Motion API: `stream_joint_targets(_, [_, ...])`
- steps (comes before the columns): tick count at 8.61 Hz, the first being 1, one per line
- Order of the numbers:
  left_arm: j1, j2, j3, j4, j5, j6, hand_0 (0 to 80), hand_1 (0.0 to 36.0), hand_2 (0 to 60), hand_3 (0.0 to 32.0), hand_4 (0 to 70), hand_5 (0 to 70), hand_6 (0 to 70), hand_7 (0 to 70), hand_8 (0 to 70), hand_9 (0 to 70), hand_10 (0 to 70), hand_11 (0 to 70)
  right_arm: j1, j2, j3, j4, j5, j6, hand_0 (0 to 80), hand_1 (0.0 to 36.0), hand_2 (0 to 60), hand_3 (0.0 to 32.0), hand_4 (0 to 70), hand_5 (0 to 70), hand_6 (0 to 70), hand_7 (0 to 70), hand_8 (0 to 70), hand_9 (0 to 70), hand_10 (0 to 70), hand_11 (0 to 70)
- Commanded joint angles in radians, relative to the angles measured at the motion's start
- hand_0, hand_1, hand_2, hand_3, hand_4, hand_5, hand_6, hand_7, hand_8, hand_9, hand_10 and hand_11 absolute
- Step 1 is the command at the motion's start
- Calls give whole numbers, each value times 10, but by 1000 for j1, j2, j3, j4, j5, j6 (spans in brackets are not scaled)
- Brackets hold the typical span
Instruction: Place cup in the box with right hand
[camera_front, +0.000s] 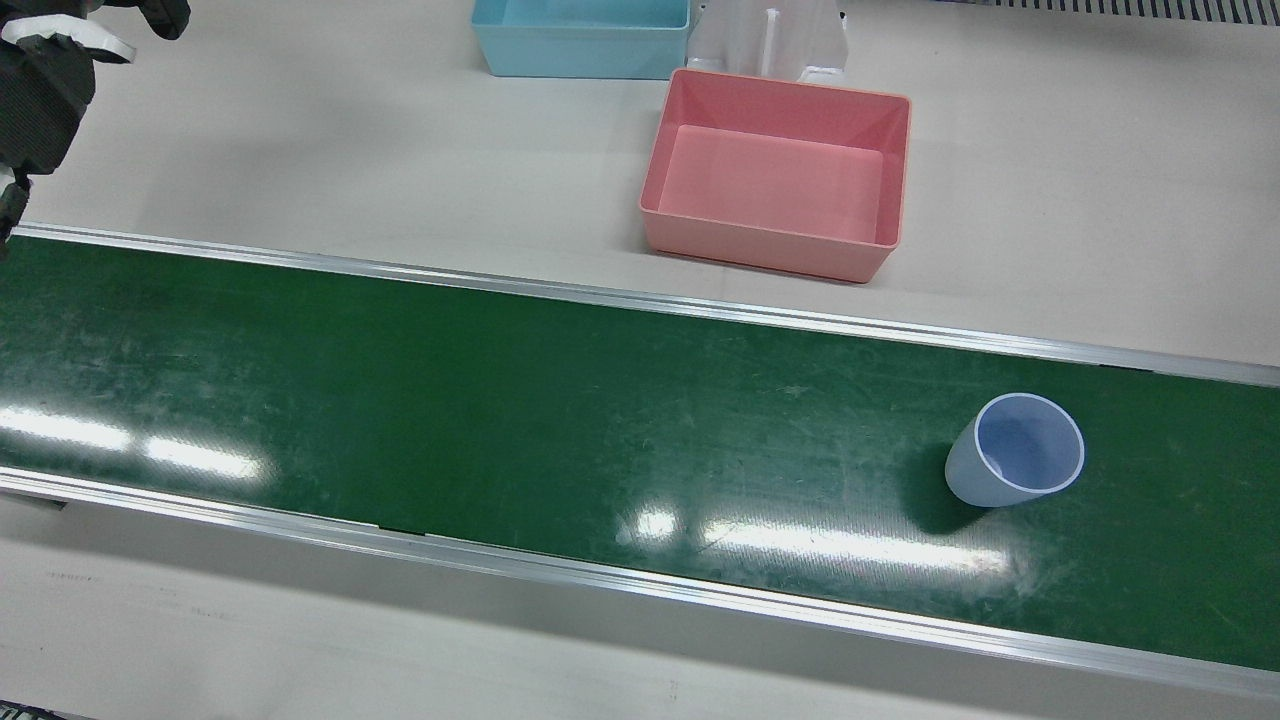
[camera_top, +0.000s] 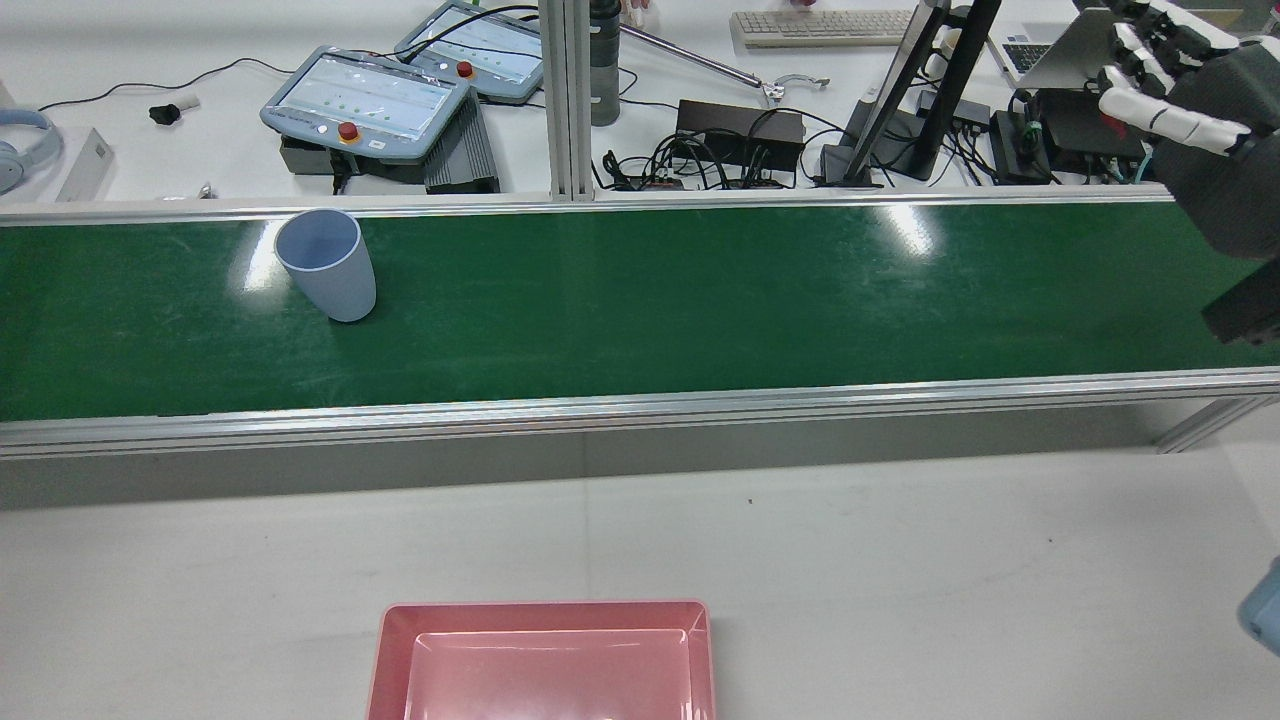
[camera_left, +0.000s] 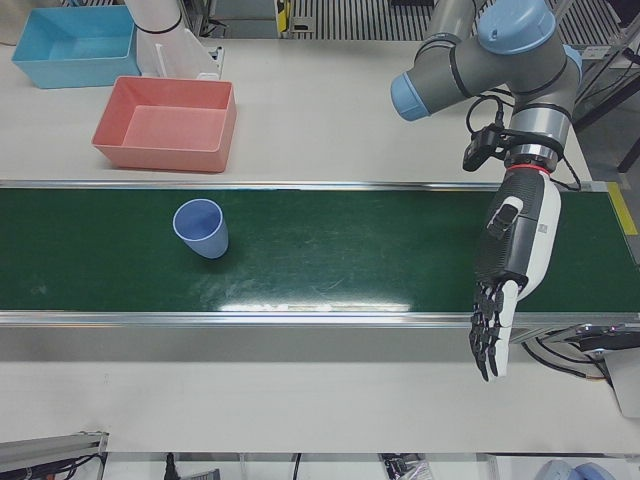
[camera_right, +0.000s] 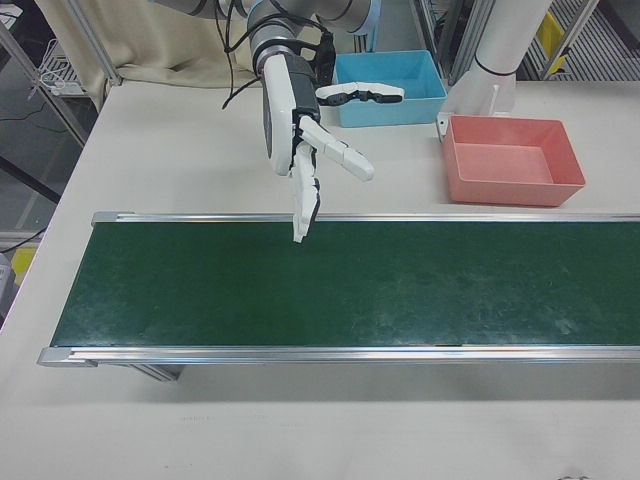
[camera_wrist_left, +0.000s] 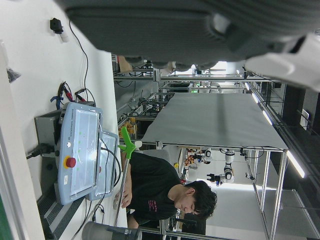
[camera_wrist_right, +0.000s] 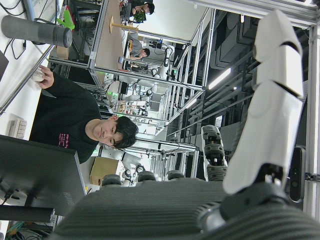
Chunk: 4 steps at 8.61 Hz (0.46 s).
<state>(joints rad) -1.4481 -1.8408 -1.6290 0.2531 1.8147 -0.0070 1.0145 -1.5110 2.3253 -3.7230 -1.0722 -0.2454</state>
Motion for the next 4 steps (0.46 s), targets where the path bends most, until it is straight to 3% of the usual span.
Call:
stream_joint_targets(1, [0,0,1,0,0,1,0,0,0,0,0,0,0,0,0,0,0,0,-1,0,0,0,0,0,498,225,133,0,0,52,3,0,0,0,0,0])
stream_joint_targets(3, [0,0,1,2,0,1,0,0,0,0,0,0,0,0,0,0,0,0,-1,2,2,0,0,0,499,222,133,0,0,54,23,30,0,0,0,1])
stream_joint_targets(4, [0,0,0,0,0,1,0,0,0,0,0,0,0,0,0,0,0,0,-1,2,2,0,0,0,499,215,126,0,0,59,50,149,8,47,13,42])
